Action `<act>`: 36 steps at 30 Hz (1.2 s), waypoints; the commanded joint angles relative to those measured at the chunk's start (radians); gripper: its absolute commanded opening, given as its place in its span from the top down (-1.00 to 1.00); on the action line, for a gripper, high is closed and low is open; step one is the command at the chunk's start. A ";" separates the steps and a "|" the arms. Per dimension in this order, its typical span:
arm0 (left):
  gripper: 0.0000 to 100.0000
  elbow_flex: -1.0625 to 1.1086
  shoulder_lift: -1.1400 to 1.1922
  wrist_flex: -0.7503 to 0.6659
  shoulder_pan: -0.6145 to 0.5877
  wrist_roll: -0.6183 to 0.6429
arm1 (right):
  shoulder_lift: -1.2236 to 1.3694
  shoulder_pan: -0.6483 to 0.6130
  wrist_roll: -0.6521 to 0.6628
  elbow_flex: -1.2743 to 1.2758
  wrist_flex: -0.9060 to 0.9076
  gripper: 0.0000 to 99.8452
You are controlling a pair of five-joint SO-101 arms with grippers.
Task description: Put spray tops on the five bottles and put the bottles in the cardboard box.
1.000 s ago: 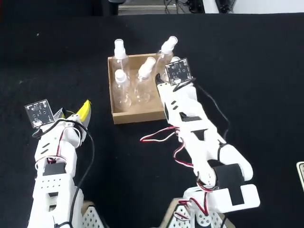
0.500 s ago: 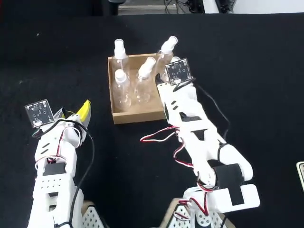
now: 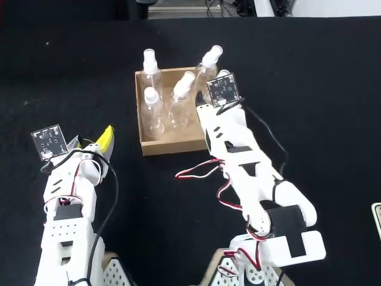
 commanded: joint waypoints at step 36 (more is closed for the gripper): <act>0.42 -0.010 -0.006 -0.028 0.008 -0.009 | -0.145 0.012 0.009 0.084 0.003 0.90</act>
